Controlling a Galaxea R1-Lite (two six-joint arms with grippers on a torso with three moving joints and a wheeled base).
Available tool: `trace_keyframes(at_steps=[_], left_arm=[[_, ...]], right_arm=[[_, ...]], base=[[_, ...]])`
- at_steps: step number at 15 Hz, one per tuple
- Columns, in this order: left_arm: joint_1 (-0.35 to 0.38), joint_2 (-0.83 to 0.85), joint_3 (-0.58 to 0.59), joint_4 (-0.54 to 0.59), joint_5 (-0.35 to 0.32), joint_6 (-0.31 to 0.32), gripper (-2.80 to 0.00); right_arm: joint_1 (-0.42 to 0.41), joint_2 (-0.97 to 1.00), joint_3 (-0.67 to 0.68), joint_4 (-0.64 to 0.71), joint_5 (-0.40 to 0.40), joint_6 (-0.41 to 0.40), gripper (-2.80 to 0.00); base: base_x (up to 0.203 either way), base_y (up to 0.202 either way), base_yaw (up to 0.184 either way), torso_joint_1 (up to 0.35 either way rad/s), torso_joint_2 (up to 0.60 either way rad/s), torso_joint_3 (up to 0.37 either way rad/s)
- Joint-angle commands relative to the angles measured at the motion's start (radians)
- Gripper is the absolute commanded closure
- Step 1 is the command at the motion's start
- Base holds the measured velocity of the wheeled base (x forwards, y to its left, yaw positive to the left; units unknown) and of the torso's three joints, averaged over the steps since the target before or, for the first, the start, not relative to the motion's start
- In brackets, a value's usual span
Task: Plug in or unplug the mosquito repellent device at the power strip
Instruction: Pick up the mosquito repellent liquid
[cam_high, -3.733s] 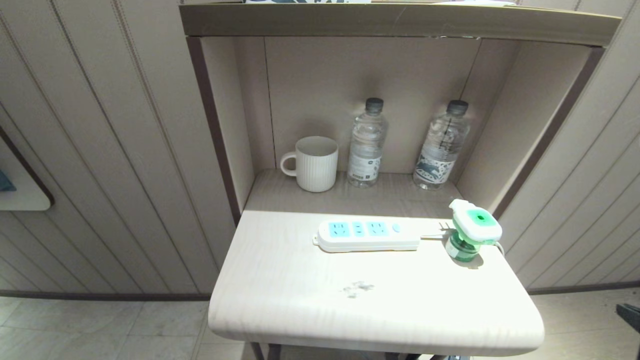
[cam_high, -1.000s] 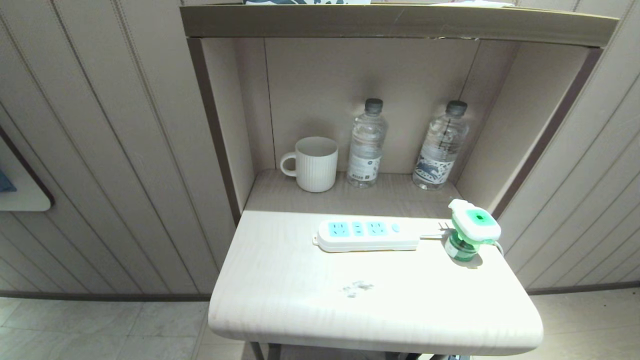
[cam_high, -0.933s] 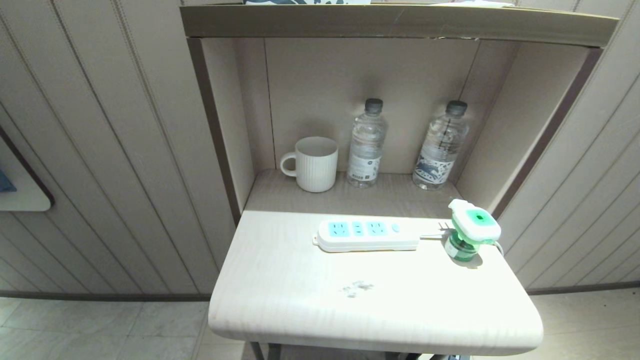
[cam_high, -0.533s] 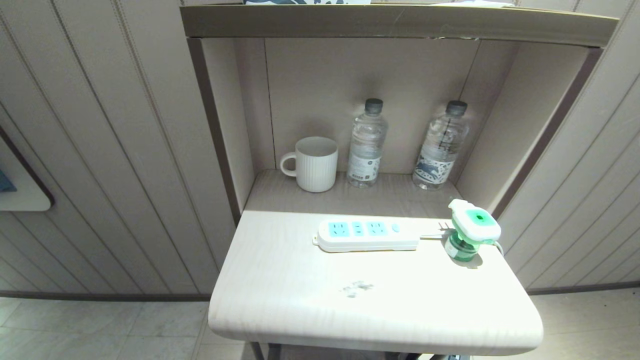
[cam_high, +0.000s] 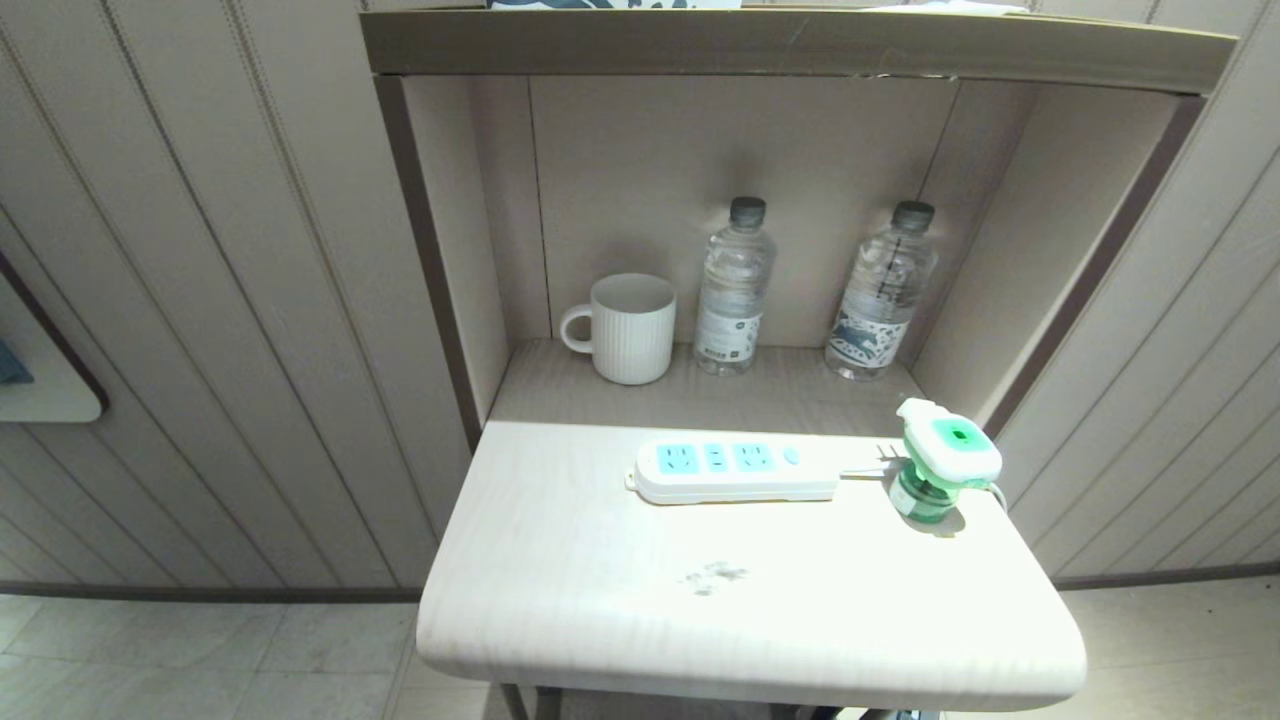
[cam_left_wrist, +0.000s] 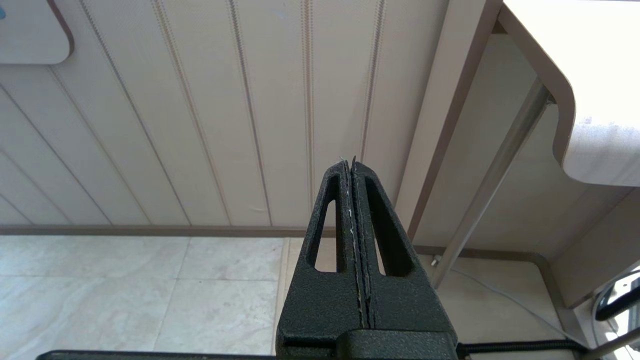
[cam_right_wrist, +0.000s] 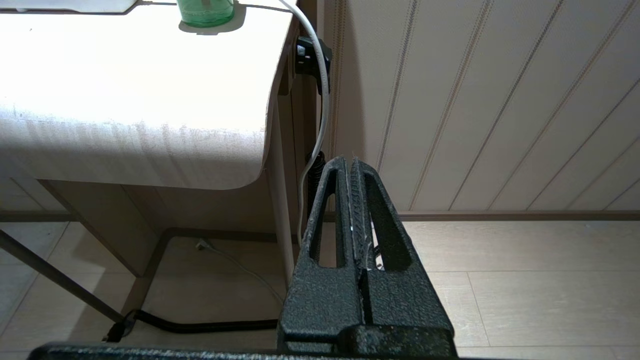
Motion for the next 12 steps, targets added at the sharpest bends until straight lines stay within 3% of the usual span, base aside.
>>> trace_keyframes(at_steps=[1,8,12], left_arm=[[0.0,0.002,0.0,0.0,0.0,0.0,0.0],[0.0,0.002,0.0,0.0,0.0,0.0,0.0],[0.0,0.002,0.0,0.0,0.001,0.0,0.0]], right_arm=[[0.0,0.001,0.0,0.001,0.0,0.001,0.0],[0.001,0.001,-0.001,-0.007,0.001,-0.027,0.0],[0.002,0.045,-0.183,0.044,0.064,-0.06,0.0]], base=[[0.0,0.0,0.0,0.0,0.0,0.0],[0.0,0.0,0.0,0.0,0.0,0.0],[0.0,0.0,0.0,0.0,0.0,0.0]])
